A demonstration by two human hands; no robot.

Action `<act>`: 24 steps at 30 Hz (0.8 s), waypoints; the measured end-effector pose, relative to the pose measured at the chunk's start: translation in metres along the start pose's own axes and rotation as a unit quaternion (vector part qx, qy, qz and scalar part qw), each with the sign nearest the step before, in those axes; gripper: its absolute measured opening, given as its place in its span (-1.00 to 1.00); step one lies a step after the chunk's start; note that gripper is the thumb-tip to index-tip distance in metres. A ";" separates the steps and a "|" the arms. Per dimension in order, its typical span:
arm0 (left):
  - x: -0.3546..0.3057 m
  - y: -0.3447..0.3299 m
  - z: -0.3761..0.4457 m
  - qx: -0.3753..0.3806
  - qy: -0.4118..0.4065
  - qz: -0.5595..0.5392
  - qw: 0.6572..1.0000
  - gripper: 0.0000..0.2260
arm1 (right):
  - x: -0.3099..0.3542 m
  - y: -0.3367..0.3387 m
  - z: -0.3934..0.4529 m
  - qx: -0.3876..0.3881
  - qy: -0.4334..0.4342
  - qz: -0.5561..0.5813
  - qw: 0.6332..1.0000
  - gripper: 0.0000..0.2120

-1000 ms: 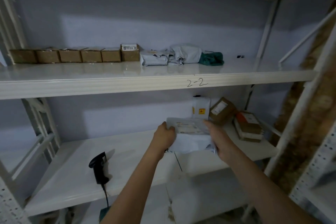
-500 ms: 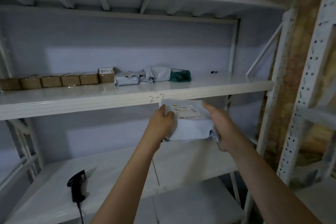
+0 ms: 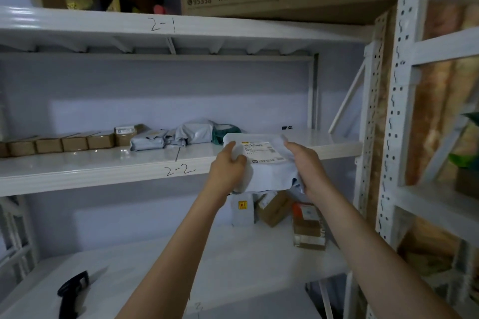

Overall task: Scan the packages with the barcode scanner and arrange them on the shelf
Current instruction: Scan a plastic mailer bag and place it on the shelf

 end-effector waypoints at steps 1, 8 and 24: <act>-0.001 -0.006 0.007 -0.001 -0.003 0.002 1.000 -0.53 | 0.001 0.000 0.009 0.003 0.002 0.000 1.000 -0.76; 0.005 -0.043 0.067 0.021 -0.025 0.014 0.999 -0.63 | -0.008 -0.016 0.082 0.017 0.004 0.030 0.999 -0.62; 0.043 -0.167 0.258 0.114 -0.055 0.094 0.987 -0.69 | -0.037 -0.047 0.316 -0.017 -0.006 -0.112 0.994 -0.61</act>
Point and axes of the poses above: each hand's wrist, its own z-axis towards the middle knuckle, its own y-axis out of the back of the hand, x = y × z, the point moved 9 cm from there along z, towards the middle knuckle, and after that the axes turned 9 degrees about -x, right-handed, at the moved point
